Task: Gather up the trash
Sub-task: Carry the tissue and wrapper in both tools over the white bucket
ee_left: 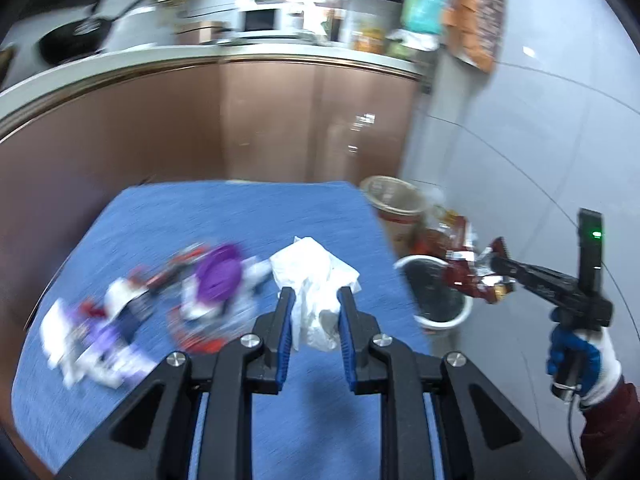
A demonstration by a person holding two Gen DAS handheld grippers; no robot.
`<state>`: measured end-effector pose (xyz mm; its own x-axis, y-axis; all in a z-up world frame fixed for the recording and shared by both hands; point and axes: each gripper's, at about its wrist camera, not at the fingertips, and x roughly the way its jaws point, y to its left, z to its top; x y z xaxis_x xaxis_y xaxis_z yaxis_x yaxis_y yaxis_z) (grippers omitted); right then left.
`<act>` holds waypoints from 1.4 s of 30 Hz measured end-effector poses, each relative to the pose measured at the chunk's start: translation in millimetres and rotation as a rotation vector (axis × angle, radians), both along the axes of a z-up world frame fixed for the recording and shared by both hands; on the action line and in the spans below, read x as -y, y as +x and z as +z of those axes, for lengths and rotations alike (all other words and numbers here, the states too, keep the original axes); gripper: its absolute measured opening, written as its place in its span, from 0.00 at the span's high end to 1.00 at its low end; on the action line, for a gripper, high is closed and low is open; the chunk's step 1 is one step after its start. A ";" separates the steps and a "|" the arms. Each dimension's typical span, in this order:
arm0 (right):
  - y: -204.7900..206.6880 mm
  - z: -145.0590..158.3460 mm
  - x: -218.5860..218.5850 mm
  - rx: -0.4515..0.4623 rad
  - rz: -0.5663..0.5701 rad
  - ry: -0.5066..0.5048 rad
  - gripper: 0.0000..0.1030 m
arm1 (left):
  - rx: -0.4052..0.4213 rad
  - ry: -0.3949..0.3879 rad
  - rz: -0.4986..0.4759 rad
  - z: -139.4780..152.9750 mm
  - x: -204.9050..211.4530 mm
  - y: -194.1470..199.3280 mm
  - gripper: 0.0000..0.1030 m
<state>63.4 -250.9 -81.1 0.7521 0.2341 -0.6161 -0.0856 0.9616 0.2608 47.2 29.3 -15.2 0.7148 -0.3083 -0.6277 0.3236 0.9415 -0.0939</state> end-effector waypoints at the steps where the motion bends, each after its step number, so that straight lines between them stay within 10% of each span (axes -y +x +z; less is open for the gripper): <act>1: 2.2 -1.4 10.7 -0.003 -0.033 -0.007 0.95 | 0.001 0.007 -0.040 3.3 18.7 8.1 0.81; 11: 33.5 -39.6 89.7 -0.079 -0.274 -0.085 0.95 | -0.067 0.033 -0.274 -2.1 164.3 90.4 0.81; 22: 85.3 -103.6 146.4 -0.198 -0.365 -0.157 0.95 | -0.228 0.109 -0.338 -76.0 289.6 176.6 0.80; 37: 135.8 -178.8 186.0 -0.333 -0.391 -0.161 0.92 | -0.412 0.118 -0.339 -165.5 365.5 233.3 0.79; 42: 143.2 -186.3 190.3 -0.337 -0.384 -0.157 0.88 | -0.454 0.099 -0.322 -185.2 370.5 249.1 0.62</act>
